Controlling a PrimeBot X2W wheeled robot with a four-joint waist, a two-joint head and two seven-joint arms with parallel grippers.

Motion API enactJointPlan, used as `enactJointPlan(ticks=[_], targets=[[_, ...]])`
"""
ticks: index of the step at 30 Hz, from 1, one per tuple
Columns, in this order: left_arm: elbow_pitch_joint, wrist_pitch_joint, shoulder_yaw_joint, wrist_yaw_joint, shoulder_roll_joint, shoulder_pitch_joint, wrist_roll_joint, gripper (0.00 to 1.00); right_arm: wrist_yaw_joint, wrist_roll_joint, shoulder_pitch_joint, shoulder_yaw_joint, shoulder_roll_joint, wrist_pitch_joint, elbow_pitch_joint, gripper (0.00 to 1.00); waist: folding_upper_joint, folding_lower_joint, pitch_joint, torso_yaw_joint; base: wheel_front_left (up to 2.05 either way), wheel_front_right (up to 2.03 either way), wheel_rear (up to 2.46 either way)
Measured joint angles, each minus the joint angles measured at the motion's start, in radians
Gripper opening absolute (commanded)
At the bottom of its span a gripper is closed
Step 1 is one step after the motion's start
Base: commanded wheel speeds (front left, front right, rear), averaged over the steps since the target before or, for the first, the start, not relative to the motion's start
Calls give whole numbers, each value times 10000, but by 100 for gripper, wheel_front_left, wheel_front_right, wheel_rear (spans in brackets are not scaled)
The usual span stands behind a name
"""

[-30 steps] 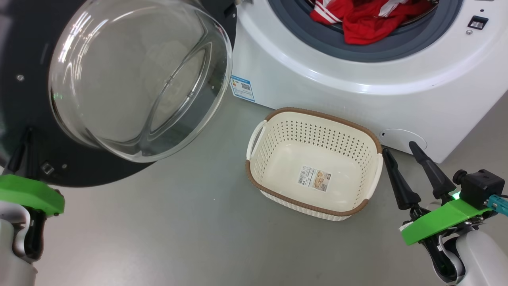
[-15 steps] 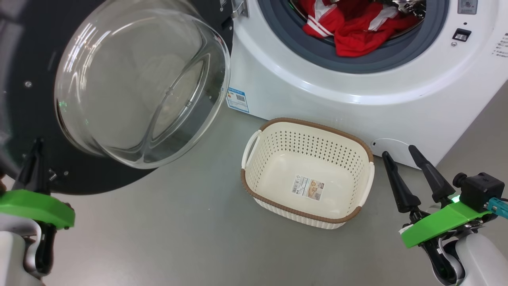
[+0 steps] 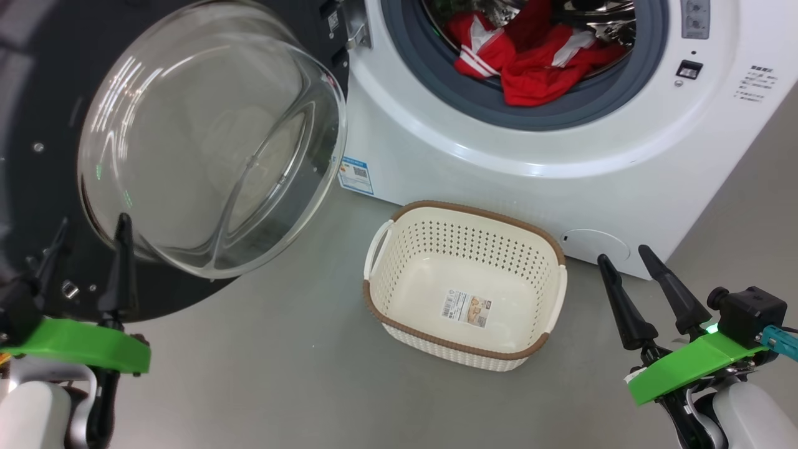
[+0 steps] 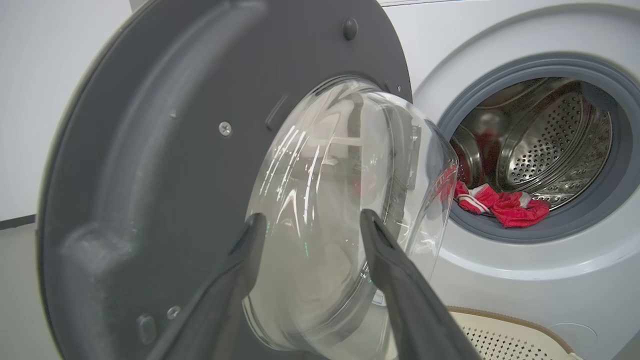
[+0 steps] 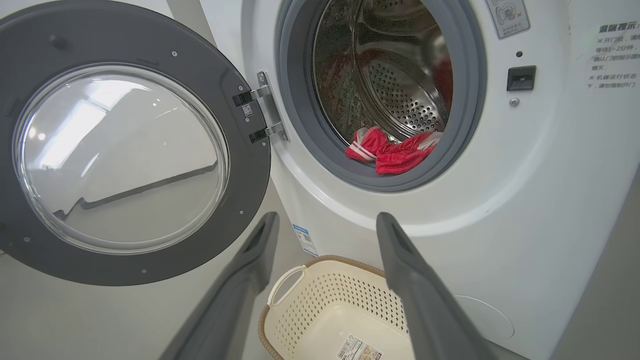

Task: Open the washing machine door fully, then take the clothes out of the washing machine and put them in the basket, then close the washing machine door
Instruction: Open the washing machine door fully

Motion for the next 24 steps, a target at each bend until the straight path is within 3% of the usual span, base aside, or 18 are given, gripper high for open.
enactJointPlan(ticks=[12,24], targets=[[-1337,144,-548,265,-182,614,125,100,0,-8,175,13,4,-2,-196,100,0,0,-347,-689,0,0,0],[-1216,-17,-895,272,-581,753,196,100,0,-88,218,8,12,0,-293,100,1,0,-543,-1997,0,0,0]])
